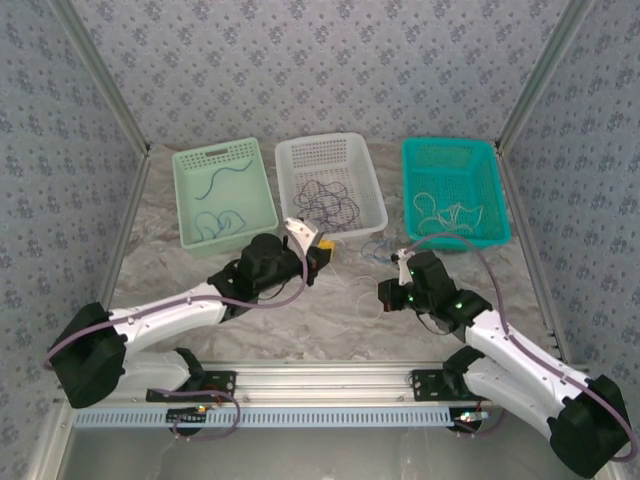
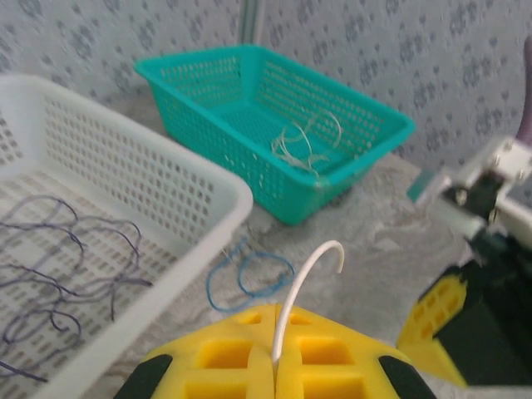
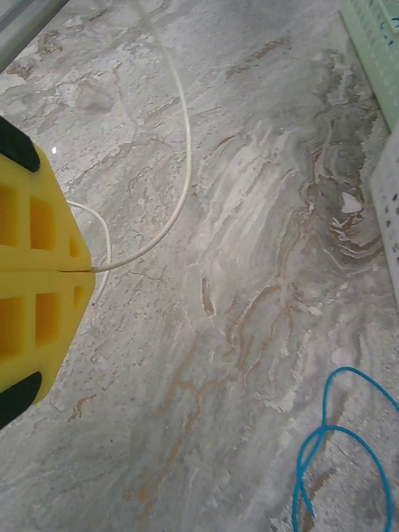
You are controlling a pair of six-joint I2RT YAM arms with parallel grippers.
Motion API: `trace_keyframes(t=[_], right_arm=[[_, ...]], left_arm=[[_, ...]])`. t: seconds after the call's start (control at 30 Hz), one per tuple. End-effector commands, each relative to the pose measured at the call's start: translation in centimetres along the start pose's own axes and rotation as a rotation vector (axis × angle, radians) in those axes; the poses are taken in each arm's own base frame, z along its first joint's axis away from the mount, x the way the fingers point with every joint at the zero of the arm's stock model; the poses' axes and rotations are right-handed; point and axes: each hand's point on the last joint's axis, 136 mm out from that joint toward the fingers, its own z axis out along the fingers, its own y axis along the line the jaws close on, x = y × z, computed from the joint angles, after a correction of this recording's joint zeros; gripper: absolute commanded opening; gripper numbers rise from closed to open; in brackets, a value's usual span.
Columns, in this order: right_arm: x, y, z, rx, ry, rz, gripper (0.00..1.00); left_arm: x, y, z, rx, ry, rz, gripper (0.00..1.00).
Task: Untangle the cables
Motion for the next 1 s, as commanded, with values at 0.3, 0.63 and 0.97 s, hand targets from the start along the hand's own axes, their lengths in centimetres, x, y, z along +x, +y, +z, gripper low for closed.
trace_keyframes(t=[0.3,0.63,0.97], right_arm=[[0.0,1.9,1.4,-0.019,-0.005,-0.05,0.0],[-0.6,5.3,2.0,-0.138,-0.04,-0.071,0.0],[-1.0,6.4,1.9,-0.154,-0.038,-0.116,0.0]], left_arm=[[-10.2,-0.8,-1.3,-0.016,-0.314,-0.019,0.0],[-12.0,-0.6,-1.1,-0.017,-0.399,-0.065,0.0],[-12.2,0.8,-1.2,-0.089,-0.448,-0.104,0.0]])
